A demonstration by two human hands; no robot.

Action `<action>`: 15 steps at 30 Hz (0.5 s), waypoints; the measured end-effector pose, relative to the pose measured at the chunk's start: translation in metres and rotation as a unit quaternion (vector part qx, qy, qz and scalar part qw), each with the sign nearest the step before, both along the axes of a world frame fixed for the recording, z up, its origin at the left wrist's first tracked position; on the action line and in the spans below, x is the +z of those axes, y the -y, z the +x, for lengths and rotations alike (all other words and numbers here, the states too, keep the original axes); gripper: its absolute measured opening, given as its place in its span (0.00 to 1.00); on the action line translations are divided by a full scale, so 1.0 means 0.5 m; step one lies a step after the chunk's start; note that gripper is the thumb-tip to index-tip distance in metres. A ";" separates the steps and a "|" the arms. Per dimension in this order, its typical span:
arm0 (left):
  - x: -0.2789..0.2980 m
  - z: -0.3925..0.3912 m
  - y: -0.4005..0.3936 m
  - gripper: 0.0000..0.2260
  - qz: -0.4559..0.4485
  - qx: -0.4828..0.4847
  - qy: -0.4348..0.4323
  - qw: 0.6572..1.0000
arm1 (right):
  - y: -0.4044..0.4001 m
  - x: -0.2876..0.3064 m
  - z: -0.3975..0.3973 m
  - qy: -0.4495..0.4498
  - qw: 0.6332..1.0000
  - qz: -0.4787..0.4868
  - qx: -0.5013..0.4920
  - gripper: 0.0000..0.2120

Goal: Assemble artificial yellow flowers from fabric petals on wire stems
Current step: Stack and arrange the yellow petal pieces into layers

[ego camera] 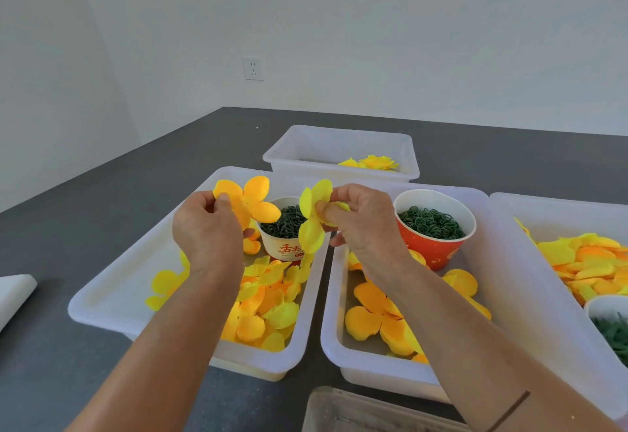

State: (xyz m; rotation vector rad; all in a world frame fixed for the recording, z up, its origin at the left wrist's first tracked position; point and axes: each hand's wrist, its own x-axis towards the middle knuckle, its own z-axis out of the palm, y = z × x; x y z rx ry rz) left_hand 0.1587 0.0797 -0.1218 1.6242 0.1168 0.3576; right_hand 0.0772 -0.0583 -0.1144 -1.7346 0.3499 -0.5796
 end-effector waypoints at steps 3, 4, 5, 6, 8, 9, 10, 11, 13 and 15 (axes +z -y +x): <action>-0.002 0.005 0.000 0.06 -0.014 0.005 0.009 1.000 | -0.007 -0.005 0.009 -0.011 0.999 -0.047 -0.001 0.02; -0.003 0.007 0.000 0.05 -0.018 0.011 0.012 1.000 | -0.010 -0.006 0.011 -0.017 0.998 -0.052 0.002 0.03; -0.004 0.010 -0.001 0.05 -0.022 0.018 0.015 0.999 | -0.013 -0.007 0.013 -0.024 0.998 -0.052 0.009 0.04; -0.004 0.013 -0.003 0.06 -0.026 0.026 0.018 0.999 | -0.017 -0.007 0.015 -0.032 0.998 -0.050 0.020 0.03; -0.005 0.020 -0.007 0.06 -0.029 0.040 0.021 0.999 | -0.022 -0.009 0.017 -0.049 0.996 -0.062 0.037 0.06; -0.005 0.022 -0.009 0.05 -0.032 0.044 0.022 0.998 | -0.025 -0.009 0.018 -0.055 0.995 -0.077 0.043 0.08; -0.004 0.021 -0.010 0.05 -0.038 0.047 0.024 0.998 | -0.028 -0.009 0.017 -0.060 0.992 -0.102 0.047 0.09; -0.004 0.021 -0.011 0.05 -0.044 0.052 0.026 0.997 | -0.031 -0.008 0.016 -0.062 0.988 -0.130 0.050 0.09; -0.003 0.018 -0.011 0.06 -0.060 0.061 0.034 0.996 | -0.038 -0.006 0.013 -0.058 0.980 -0.180 0.058 0.09; -0.003 0.015 -0.010 0.06 -0.077 0.063 0.045 0.994 | -0.045 -0.006 0.011 -0.057 0.969 -0.230 0.070 0.10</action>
